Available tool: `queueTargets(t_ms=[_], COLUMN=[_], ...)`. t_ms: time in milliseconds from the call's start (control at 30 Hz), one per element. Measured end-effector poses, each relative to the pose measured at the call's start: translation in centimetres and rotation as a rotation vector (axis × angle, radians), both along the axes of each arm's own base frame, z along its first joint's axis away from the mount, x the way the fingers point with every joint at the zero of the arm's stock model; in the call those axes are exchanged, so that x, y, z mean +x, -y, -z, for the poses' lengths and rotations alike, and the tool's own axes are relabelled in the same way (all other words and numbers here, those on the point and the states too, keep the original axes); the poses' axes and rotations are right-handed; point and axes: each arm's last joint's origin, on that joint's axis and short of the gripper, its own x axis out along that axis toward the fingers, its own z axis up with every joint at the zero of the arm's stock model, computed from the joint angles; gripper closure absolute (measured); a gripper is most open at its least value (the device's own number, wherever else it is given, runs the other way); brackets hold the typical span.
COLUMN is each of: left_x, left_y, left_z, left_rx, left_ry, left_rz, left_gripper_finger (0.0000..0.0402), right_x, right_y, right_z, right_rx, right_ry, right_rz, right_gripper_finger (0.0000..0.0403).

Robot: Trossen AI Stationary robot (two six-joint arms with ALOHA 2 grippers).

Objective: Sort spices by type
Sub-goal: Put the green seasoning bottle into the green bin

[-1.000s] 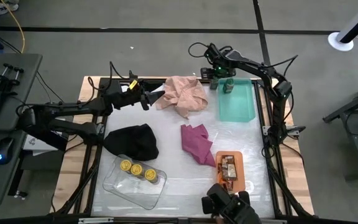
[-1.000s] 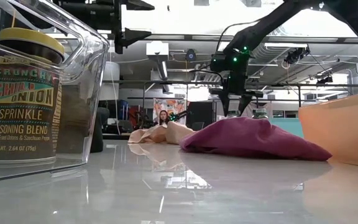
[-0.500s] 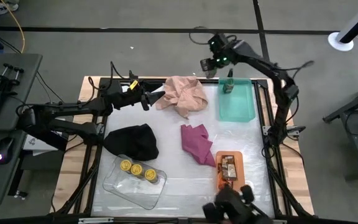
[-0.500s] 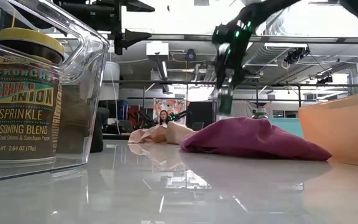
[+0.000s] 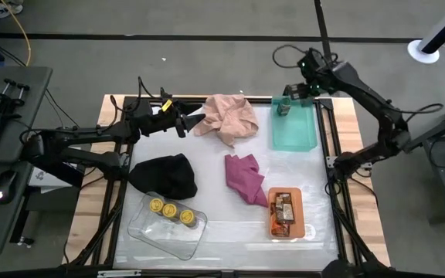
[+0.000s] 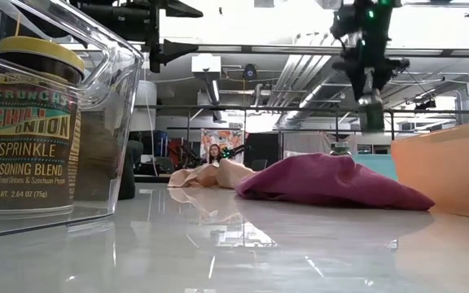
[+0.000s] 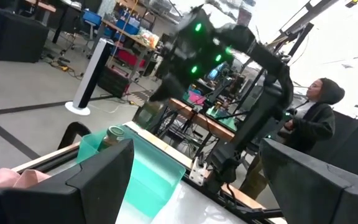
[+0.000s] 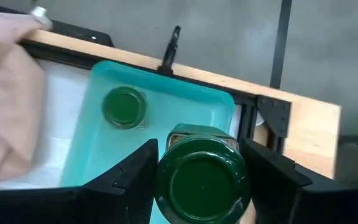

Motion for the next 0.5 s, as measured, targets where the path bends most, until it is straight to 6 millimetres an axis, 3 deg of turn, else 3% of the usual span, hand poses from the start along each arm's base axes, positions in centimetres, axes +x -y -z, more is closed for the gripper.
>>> queueTargets(t_ms=[233, 500], left_x=[0.0, 0.0], left_y=[0.0, 0.0], left_z=[-0.1, -0.1], left_rx=[0.002, -0.021], left_ry=[0.006, 0.013], left_rz=[-0.007, -0.006], left_gripper_finger=[0.0071, 0.0071], right_x=[-0.5, 0.3], right_y=[1.1, 2.2], right_z=[5.4, 7.7], right_rx=[-0.013, -0.019], right_ry=[0.089, 0.063], right_rz=[0.038, -0.007], right_gripper_finger=[0.0204, 0.0204])
